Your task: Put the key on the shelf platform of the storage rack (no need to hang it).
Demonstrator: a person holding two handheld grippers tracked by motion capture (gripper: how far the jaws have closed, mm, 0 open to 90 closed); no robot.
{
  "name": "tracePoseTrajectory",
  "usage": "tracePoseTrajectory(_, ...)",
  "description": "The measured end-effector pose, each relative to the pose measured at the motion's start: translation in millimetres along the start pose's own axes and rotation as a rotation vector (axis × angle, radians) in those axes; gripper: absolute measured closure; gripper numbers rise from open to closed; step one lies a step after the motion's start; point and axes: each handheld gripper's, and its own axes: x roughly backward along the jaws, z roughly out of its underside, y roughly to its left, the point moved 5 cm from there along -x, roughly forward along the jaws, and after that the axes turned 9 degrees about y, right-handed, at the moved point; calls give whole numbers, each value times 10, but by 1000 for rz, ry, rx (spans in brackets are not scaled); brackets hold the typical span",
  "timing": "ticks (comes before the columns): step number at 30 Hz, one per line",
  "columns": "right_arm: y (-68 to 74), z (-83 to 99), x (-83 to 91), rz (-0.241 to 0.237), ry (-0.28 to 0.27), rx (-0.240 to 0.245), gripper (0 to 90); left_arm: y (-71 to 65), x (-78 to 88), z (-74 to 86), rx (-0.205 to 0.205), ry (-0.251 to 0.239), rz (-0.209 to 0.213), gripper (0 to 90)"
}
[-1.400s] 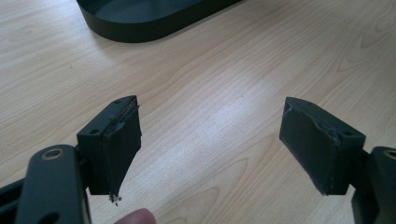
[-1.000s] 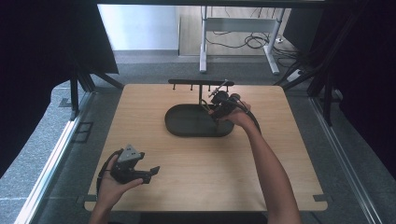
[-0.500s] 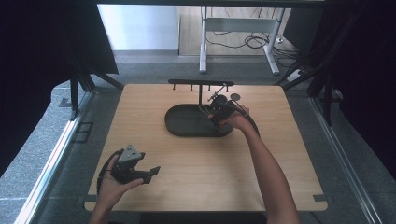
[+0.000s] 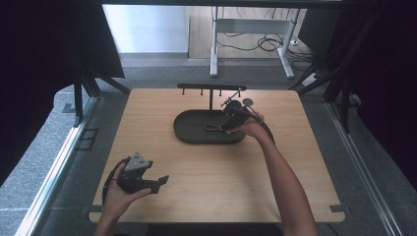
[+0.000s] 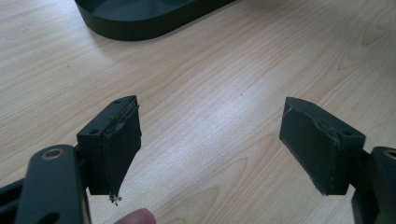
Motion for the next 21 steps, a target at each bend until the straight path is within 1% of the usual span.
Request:
tracePoseTrajectory(1,2,6,15,4,-3,-4,536,1,1,-1,-2,-1,1,210)
tracePoseTrajectory(5,37,31,80,-6,-10,0,522,-3,-3,-2,1,-2,0,210)
tracePoseTrajectory(9,83,69,172,-25,-45,-4,519,-5,-8,-4,-1,1,0,210)
tracePoseTrajectory(11,101,103,214,-27,-53,-1,517,-8,-9,-5,-2,0,0,210)
tracePoseTrajectory(18,161,263,372,-43,-94,9,512,-23,-15,-10,-7,5,-2,210)
tracePoseTrajectory(20,180,321,423,-47,-106,14,511,-23,-19,-9,-7,8,-2,210)
tracePoseTrajectory(21,197,382,474,-44,-118,15,510,-22,-21,-9,-8,10,-4,210)
